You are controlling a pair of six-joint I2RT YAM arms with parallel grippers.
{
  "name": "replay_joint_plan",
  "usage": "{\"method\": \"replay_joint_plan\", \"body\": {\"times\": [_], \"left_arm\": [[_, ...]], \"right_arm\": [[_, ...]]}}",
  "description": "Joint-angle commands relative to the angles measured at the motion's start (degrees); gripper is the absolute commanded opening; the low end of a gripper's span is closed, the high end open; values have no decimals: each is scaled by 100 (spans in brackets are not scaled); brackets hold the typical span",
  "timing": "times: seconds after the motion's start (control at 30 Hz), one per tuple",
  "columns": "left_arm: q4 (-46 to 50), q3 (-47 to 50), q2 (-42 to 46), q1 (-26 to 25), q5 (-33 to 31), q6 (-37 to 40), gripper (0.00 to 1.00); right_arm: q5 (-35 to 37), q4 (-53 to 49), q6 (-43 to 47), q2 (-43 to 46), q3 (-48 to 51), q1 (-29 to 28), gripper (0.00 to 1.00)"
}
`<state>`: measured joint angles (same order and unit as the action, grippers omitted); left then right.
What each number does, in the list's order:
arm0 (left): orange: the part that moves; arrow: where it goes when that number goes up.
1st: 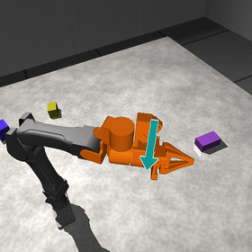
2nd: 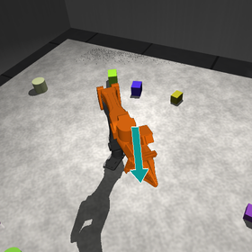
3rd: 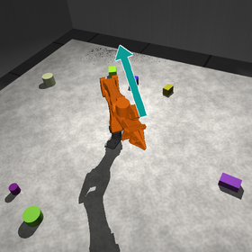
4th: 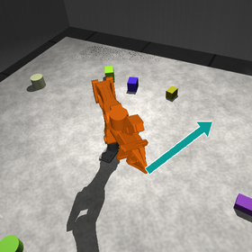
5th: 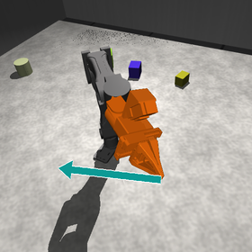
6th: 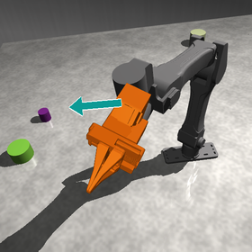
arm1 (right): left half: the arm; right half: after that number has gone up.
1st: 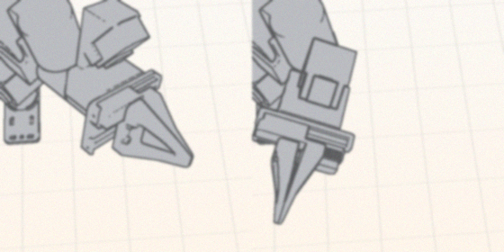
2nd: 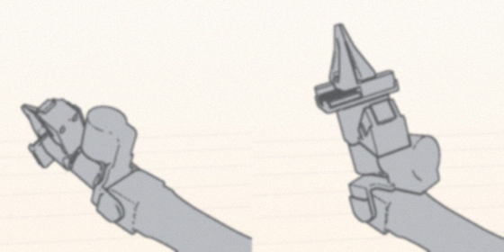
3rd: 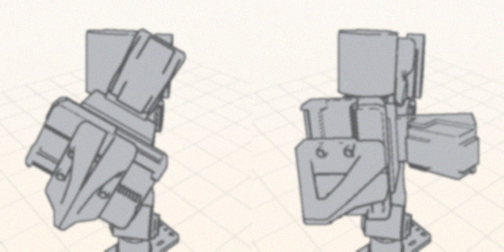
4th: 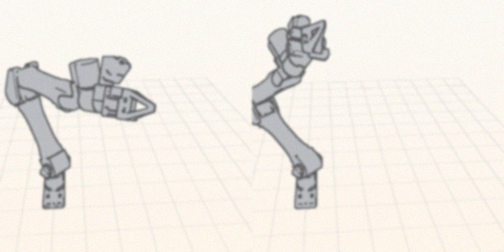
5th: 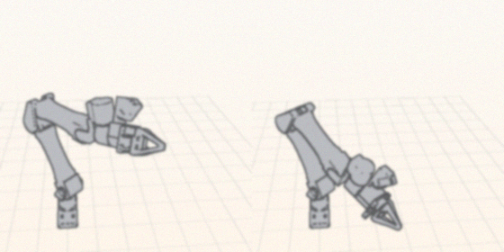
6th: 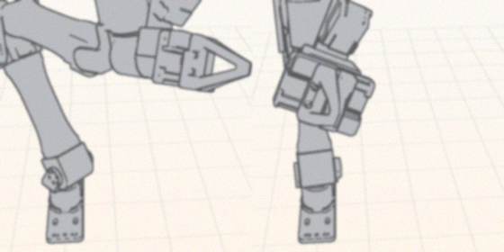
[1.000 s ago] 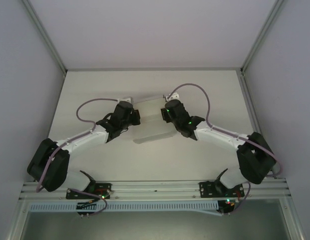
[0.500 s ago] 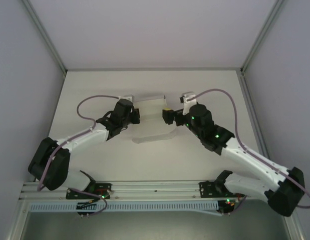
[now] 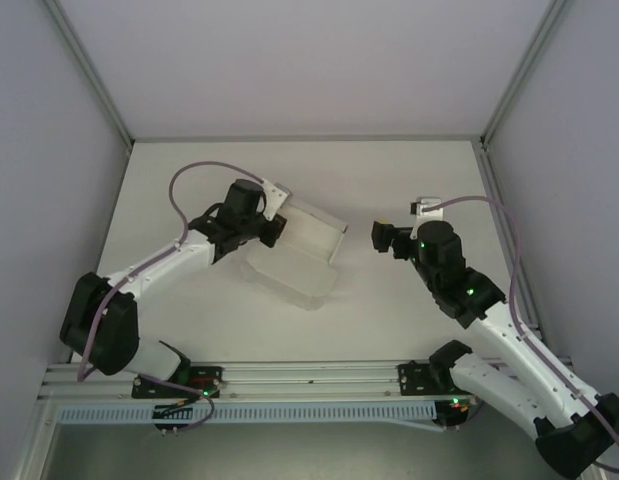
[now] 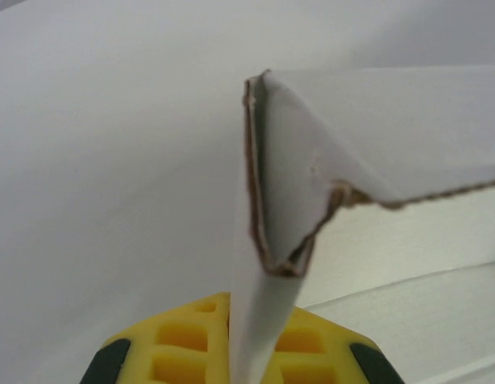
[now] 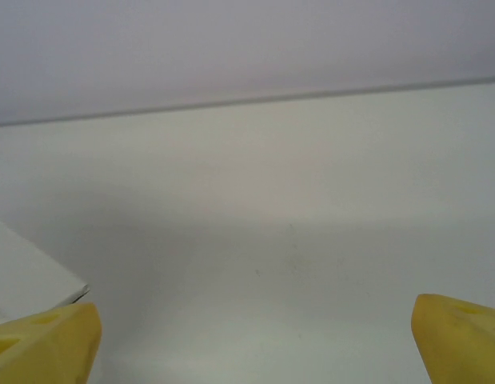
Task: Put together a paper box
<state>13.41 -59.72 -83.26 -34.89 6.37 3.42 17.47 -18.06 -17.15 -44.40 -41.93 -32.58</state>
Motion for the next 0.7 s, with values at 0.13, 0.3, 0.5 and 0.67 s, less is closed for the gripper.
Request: {"method": "replay_joint_plan", "body": {"times": [0.13,0.3,0.5,0.67], "left_arm": [[2816,-1341,-683,-79,432,2877,0],[3889,-2502,-1889,-223,-168,3517,0],[4484,-3568,-3123,-579,-760,3899,1],[4518,-3889,-3866,-725,-1537,3753,5]], "right_arm": [[-260,-604,-36,-47,81,243,100],[-278,-878,-126,107,204,433,100],[-468,-978,-338,125,332,597,100],[-475,-963,-499,66,458,656,100]]}}
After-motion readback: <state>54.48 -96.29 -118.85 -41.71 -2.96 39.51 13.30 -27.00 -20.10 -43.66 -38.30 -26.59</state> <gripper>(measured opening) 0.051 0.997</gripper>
